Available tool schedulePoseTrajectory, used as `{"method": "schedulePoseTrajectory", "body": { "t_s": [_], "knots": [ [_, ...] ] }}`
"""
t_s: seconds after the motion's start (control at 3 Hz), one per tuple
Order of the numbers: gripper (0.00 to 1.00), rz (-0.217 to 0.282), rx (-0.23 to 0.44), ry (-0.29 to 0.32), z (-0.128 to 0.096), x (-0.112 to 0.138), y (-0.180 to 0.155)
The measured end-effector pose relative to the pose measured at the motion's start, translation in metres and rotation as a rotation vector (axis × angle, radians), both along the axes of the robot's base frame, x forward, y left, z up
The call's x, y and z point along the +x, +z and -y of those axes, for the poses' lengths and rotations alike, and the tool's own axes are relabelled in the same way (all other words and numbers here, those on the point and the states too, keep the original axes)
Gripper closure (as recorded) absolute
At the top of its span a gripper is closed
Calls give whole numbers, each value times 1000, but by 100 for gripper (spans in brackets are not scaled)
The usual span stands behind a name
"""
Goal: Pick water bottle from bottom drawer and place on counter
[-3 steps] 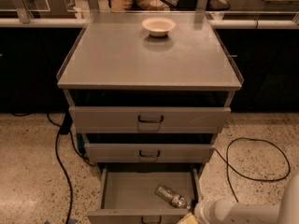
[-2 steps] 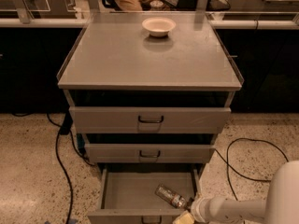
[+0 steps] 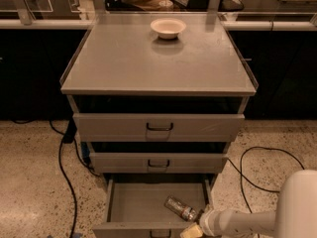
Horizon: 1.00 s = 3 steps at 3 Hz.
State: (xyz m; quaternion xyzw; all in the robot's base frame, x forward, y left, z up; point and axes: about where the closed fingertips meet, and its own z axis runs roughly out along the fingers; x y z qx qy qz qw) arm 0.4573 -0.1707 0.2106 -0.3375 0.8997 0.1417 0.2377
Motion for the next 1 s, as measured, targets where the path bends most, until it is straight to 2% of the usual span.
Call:
{"method": "schedulePoseTrajectory", "body": {
  "t_s": [0.67,1.0],
  "knots": [
    [0,11,4,-4,-2,7,3],
    [0,30,7,6,-10,28,7]
  ]
}}
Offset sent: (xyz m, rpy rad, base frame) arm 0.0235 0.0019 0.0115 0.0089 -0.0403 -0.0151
